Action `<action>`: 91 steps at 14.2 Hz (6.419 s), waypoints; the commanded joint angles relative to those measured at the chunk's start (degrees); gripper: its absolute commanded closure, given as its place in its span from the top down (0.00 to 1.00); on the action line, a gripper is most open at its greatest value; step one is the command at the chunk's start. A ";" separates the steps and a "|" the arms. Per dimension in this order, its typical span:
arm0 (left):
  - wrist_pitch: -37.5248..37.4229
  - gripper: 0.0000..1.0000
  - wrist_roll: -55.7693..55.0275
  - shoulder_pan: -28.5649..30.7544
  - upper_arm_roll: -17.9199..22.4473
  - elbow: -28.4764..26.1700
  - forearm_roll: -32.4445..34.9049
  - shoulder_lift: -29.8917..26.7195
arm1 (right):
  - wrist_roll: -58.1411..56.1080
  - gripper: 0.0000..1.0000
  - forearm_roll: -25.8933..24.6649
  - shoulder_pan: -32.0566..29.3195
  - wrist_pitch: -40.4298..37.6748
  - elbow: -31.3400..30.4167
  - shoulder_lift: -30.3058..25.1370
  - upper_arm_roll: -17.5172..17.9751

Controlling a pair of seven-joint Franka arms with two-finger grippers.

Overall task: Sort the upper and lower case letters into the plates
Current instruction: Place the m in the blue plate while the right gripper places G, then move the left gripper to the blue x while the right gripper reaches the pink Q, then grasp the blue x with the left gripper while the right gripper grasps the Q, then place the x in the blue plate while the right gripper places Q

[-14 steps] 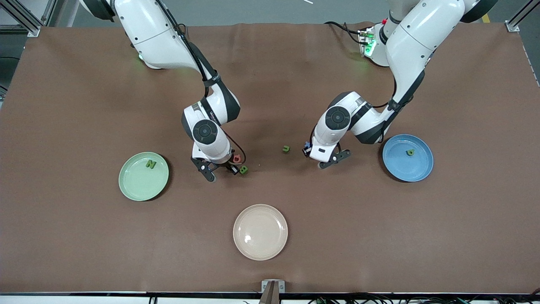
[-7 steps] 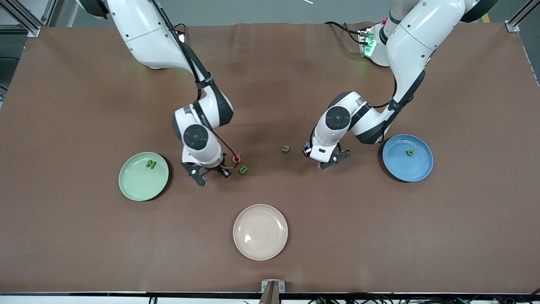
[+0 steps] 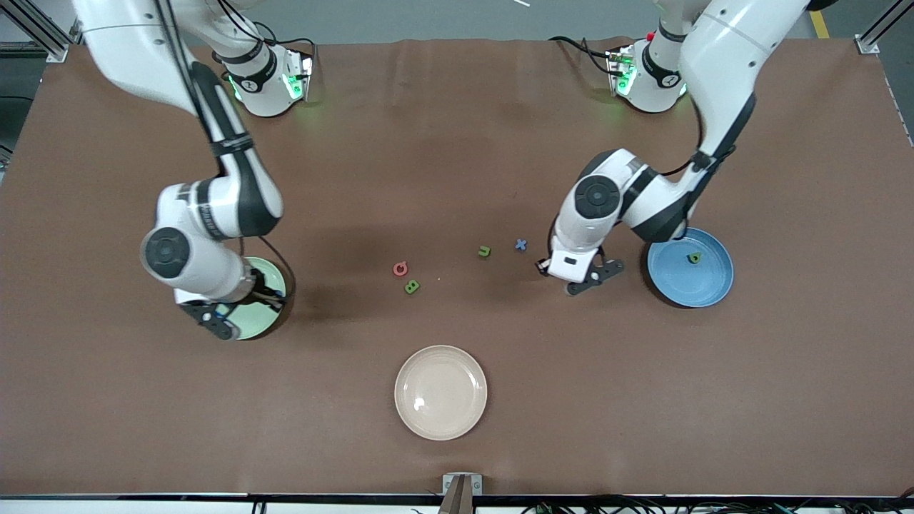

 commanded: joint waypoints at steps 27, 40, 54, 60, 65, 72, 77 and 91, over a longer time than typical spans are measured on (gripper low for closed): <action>0.85 0.22 43.40 39.04 -6.02 -7.65 11.07 2.92 | -11.66 1.00 0.45 -8.41 2.90 -5.37 0.18 2.18; -5.99 1.00 42.61 38.95 -14.08 -6.42 10.19 -0.94 | 31.15 1.00 2.29 18.84 12.63 -4.12 5.27 2.00; -1.80 1.00 25.84 25.27 -32.39 -7.12 7.46 5.29 | 41.72 0.84 1.94 26.15 16.59 0.27 11.87 1.83; 4.88 0.99 22.22 7.52 -17.04 -7.30 7.55 7.05 | 41.19 0.14 1.85 25.80 15.89 0.27 11.43 1.74; 8.32 0.79 21.86 3.01 -11.91 -6.94 7.55 7.76 | 32.35 0.00 1.94 22.47 9.24 0.27 7.22 -0.63; 8.32 0.67 18.01 1.52 -10.68 -2.82 12.38 11.80 | 4.58 0.01 1.94 6.83 -0.37 -1.40 -0.26 -1.16; 7.97 0.51 15.28 0.11 -9.80 -2.46 12.47 11.98 | -10.90 0.01 1.94 -2.23 1.99 -3.59 0.09 -1.07; -0.54 0.15 10.79 3.00 -10.76 -2.02 11.51 5.40 | -12.25 0.05 2.47 -1.98 8.85 -7.38 4.13 -0.72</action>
